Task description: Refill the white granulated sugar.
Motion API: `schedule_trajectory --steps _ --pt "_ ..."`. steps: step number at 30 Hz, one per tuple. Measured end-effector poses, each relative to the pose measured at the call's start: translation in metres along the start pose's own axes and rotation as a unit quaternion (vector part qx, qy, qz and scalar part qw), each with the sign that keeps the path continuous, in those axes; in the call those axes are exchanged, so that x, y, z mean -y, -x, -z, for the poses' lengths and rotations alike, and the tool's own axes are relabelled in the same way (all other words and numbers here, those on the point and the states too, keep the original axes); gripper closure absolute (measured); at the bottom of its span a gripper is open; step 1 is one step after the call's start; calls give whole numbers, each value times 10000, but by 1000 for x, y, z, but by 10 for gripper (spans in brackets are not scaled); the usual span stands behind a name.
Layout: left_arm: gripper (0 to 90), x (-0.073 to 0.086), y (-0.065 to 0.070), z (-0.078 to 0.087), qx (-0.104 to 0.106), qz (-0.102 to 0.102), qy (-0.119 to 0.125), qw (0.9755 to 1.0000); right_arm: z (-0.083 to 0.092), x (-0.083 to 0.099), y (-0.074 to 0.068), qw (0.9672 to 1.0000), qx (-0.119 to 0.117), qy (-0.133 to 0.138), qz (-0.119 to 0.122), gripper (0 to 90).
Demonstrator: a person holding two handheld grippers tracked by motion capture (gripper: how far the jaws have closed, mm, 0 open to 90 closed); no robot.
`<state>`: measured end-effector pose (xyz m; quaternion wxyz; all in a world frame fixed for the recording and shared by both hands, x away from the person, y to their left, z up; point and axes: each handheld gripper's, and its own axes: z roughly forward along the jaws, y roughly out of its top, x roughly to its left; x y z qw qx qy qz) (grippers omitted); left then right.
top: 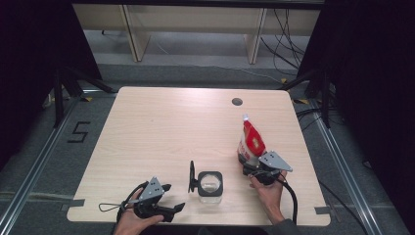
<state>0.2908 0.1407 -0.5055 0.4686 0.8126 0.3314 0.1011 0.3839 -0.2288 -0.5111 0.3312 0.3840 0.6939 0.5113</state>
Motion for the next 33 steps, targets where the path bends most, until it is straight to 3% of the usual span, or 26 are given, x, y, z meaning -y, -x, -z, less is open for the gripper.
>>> schedule_trajectory --steps 2,6,8,11,15,18,20,27,28,29,30,33 --pt "191 0 0 0 12 -7 -3 10000 0 0 -2 10000 5 -14 -85 287" --pt "191 0 1 0 25 26 23 10000 -1 1 -1 10000 22 3 6 295" --pt "192 0 1 1 32 -12 -6 10000 -2 1 -2 9999 6 3 -104 290" --pt "192 0 1 0 33 -1 -4 10000 -4 2 -1 10000 4 33 -17 292" --pt "192 0 1 0 39 -19 -13 10000 -5 3 -3 9999 18 -114 -95 286" --pt "192 0 0 1 -6 -116 -100 9999 -5 3 -3 9998 44 -172 -51 287" --pt "192 -1 1 0 60 -161 -6 9999 -5 2 -3 9998 47 -190 -19 288" --pt "192 0 4 -1 78 -38 -5 10000 -8 2 -9 9994 202 -276 53 254" --pt "192 -1 2 1 41 -213 -145 9997 -9 2 -10 9991 196 -357 93 256" --pt "192 -1 2 1 41 -213 -145 9997 -9 2 -10 9991 196 -357 93 256" --pt "192 0 5 -1 109 -37 -2 9999 -9 1 -11 9989 177 -426 90 253" --pt "192 0 5 -1 134 -133 -73 9998 -10 1 -13 9987 239 -425 171 253"
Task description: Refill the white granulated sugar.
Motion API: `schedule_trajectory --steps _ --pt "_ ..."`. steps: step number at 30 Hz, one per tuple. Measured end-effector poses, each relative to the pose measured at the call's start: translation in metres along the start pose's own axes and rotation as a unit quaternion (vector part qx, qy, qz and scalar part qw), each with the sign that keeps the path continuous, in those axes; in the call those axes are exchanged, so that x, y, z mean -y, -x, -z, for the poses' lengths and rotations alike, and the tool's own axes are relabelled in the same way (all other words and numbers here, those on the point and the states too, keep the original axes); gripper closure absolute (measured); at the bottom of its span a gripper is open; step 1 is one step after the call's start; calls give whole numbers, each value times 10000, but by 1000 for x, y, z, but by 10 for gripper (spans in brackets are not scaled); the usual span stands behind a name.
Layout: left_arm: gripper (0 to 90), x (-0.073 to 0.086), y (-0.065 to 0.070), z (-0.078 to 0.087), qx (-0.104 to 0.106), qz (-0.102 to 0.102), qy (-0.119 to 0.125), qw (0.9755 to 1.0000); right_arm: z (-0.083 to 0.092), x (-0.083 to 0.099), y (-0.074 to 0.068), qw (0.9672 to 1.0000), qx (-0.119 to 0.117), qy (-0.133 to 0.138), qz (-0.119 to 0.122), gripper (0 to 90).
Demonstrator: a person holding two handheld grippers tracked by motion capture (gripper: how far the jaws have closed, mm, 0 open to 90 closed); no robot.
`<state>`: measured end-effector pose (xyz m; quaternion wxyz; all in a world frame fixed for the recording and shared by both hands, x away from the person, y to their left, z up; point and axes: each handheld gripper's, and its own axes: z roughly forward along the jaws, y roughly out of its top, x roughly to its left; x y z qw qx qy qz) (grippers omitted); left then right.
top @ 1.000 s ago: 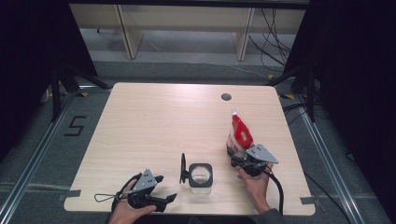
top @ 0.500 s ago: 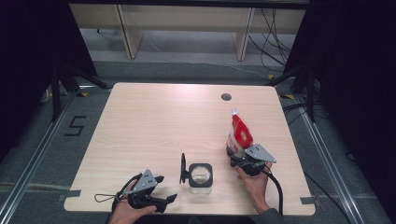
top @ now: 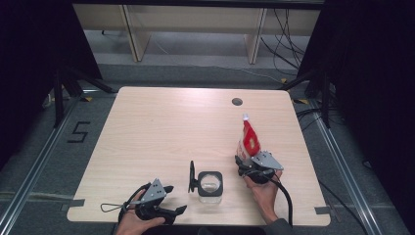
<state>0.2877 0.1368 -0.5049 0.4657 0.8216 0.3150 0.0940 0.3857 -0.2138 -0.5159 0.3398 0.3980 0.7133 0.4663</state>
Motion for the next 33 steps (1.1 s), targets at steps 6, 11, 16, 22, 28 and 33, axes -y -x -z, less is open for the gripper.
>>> schedule_trajectory --steps 6,11,16,22,28,33 --pt "194 0 0 1 -19 70 61 10000 1 0 1 9999 47 -59 -122 295" --pt "195 0 -2 1 -54 -60 28 10000 2 0 6 9994 -11 -61 -337 327" --pt "198 0 0 1 -1 48 71 10000 3 0 7 9990 -7 -95 -431 343" --pt "204 0 -1 2 -16 29 73 10000 2 -1 12 9988 -63 -130 -469 351" --pt "206 0 -1 3 -5 59 169 9998 5 1 22 9972 -291 -77 -684 359" --pt "206 -1 -2 4 -28 50 102 9999 10 2 23 9967 -497 -62 -636 361"
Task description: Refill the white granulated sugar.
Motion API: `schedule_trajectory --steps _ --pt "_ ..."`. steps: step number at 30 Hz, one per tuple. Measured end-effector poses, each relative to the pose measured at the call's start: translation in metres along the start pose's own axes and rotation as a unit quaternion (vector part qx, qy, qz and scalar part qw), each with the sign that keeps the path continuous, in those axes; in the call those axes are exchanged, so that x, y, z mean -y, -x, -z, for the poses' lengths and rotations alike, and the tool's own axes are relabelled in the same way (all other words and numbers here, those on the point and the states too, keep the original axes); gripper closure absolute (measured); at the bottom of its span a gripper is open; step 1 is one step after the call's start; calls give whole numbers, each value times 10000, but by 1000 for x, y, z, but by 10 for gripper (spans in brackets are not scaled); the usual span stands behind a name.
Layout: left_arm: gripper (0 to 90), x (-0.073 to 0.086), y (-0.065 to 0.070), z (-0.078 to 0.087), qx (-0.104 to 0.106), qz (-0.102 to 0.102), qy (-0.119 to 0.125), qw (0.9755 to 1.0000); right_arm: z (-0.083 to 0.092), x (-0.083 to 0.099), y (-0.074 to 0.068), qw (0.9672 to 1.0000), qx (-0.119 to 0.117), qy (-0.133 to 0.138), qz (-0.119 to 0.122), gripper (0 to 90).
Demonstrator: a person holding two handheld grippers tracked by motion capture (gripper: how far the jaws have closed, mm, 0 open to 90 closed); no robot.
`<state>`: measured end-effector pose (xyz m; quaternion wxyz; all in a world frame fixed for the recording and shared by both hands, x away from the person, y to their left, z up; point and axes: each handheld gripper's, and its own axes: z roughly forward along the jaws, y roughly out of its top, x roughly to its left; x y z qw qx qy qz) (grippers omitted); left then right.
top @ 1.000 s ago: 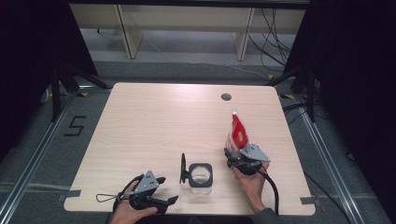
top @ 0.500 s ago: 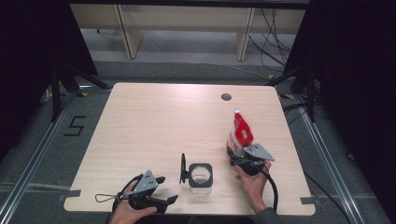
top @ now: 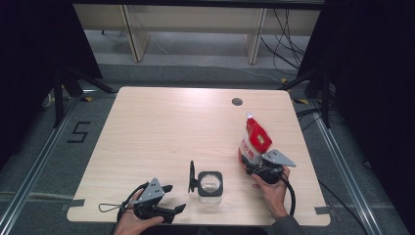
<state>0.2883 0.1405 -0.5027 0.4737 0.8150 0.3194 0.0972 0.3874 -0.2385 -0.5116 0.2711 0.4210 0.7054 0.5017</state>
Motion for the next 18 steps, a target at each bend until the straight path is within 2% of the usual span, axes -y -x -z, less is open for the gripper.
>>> schedule_trajectory --steps 1,2,5,6,7,11,14,16,18 --pt "206 0 1 0 12 47 25 10000 3 0 -1 10000 -17 -32 -18 362" --pt "206 0 0 0 11 18 19 10000 6 -1 2 9996 -145 4 257 363" --pt "206 0 0 1 12 14 59 10000 11 -2 -3 9996 -119 -43 236 363" --pt "206 0 0 2 -13 8 56 10000 12 -3 0 9990 -124 24 439 364" --pt "206 0 0 1 -39 68 67 9999 18 -5 1 9989 -177 128 416 364" --pt "206 0 -2 1 -40 10 38 10000 29 -8 -1 9980 -158 139 598 364" --pt "205 0 -3 2 -43 -58 25 10000 45 -12 -3 9954 -114 264 918 365" --pt "205 0 -3 2 -46 -58 25 10000 50 -14 -5 9950 -143 267 954 365" --pt "202 0 -3 2 -50 -64 28 10000 60 -16 -8 9921 -65 233 1233 365"
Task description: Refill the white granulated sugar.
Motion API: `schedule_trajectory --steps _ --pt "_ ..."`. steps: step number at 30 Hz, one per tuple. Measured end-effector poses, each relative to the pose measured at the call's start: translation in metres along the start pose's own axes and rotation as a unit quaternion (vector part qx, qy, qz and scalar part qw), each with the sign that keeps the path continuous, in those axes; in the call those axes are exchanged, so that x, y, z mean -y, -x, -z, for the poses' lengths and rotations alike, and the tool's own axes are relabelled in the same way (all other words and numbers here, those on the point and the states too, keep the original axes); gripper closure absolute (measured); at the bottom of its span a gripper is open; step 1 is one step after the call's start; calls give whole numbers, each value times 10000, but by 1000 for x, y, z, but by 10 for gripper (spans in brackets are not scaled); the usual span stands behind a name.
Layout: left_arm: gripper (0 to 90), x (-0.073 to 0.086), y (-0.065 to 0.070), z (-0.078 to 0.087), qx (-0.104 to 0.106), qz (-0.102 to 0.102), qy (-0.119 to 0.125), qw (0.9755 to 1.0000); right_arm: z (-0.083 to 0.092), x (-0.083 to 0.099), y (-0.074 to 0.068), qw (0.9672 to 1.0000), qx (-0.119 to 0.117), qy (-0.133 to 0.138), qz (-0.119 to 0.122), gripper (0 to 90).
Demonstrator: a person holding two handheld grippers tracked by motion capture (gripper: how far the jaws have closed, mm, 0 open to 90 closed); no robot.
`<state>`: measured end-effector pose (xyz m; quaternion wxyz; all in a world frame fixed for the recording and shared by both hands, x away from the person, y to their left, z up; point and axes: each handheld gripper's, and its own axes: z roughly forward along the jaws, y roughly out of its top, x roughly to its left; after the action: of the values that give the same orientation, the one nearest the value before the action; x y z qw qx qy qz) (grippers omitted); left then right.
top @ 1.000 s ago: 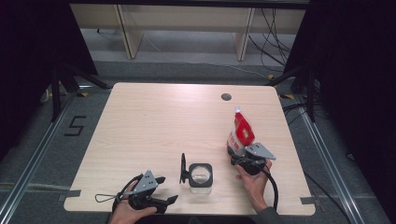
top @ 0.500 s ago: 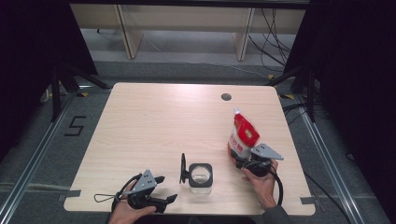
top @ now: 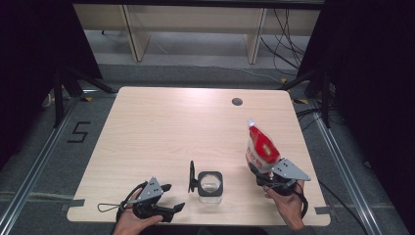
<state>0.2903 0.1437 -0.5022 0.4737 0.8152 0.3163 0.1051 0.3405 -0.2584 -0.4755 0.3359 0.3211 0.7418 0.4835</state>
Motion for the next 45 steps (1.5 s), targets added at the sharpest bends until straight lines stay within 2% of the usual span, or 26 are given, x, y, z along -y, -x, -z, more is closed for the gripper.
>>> schedule_trajectory --steps 1,4,5,6,11,12,16,18,22,24,27,28,29,30,31,32,33,34,36,38,39,40,41,43,44,45 --pt "201 1 1 0 -15 149 16 9999 4 -1 -2 10000 21 43 86 365" --pt "196 1 -1 0 -48 12 2 10000 16 -5 -4 9989 51 13 465 365" --pt "195 1 -2 0 -47 14 4 10000 19 -5 -6 9988 40 -69 478 365" --pt "195 1 0 0 -71 167 6 9998 21 -6 -5 9982 44 -55 595 365" --pt "194 1 0 0 -68 165 13 9998 31 -8 -9 9967 102 -52 802 365" --pt "194 1 0 0 -71 166 16 9998 35 -10 -12 9951 153 -54 971 365" --pt "194 1 0 -1 -58 190 42 9998 41 -11 -16 9924 190 -100 1208 365" --pt "194 1 -2 0 -77 54 4 10000 46 -14 -21 9882 224 -116 1511 366" --pt "194 1 0 0 -73 160 12 9998 51 -16 -28 9856 288 -86 1662 366" --pt "194 0 -3 0 -65 20 -6 10000 52 -17 -30 9842 286 -118 1742 367" --pt "194 0 -3 0 -65 7 -12 10000 57 -18 -34 9782 386 -152 2037 367" --pt "194 0 -3 1 -67 -5 -16 10000 59 -18 -37 9730 481 -238 2244 367" --pt "194 0 -3 1 -67 -5 -16 10000 59 -18 -37 9730 481 -238 2244 367" --pt "194 0 -3 1 -49 -8 -5 10000 61 -17 -39 9688 509 -295 2406 367" --pt "194 0 -3 1 -49 -8 -5 10000 61 -17 -39 9688 509 -295 2406 367" --pt "194 0 -4 1 -65 8 28 10000 64 -17 -41 9611 531 -364 2687 367" --pt "194 0 -4 1 -65 8 28 10000 64 -17 -41 9611 531 -364 2687 367" --pt "194 0 -4 1 -78 30 4 10000 66 -15 -44 9561 566 -414 2846 368" --pt "194 1 -3 1 -73 113 16 9999 69 -14 -46 9556 580 -443 2854 368" --pt "194 1 -3 1 -78 114 17 9999 70 -14 -48 9495 610 -464 3043 368" --pt "194 1 -3 1 -78 114 17 9999 70 -14 -48 9495 610 -464 3043 368" --pt "194 1 -2 1 -56 100 22 9999 70 -13 -51 9425 608 -567 3238 369" --pt "194 1 -2 1 -56 100 22 9999 70 -13 -51 9425 608 -567 3238 369" --pt "194 1 -2 1 -69 99 16 9999 71 -12 -54 9381 653 -597 3349 369" --pt "194 1 -2 1 -72 105 23 9999 70 -12 -56 9313 634 -676 3523 369" --pt "194 1 -2 0 -57 106 42 9999 69 -12 -56 9285 659 -670 3593 369"
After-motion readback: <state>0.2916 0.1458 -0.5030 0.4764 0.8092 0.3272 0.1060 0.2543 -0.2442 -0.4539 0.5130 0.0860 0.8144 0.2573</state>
